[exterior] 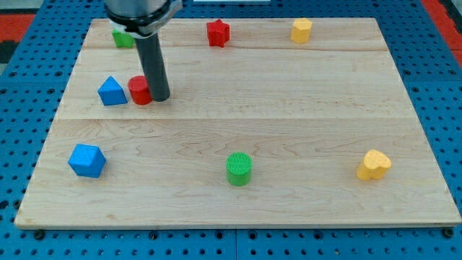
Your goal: Slide the green star above the red circle
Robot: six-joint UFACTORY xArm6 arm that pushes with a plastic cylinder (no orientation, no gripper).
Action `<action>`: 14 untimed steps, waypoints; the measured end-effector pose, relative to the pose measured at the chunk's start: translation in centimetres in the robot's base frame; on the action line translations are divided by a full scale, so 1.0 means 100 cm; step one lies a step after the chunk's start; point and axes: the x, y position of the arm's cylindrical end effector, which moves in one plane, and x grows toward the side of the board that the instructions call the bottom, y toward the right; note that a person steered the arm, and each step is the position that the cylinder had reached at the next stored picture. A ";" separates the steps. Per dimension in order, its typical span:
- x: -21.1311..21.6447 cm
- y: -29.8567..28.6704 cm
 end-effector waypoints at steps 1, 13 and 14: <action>0.000 -0.030; -0.099 -0.099; -0.133 -0.108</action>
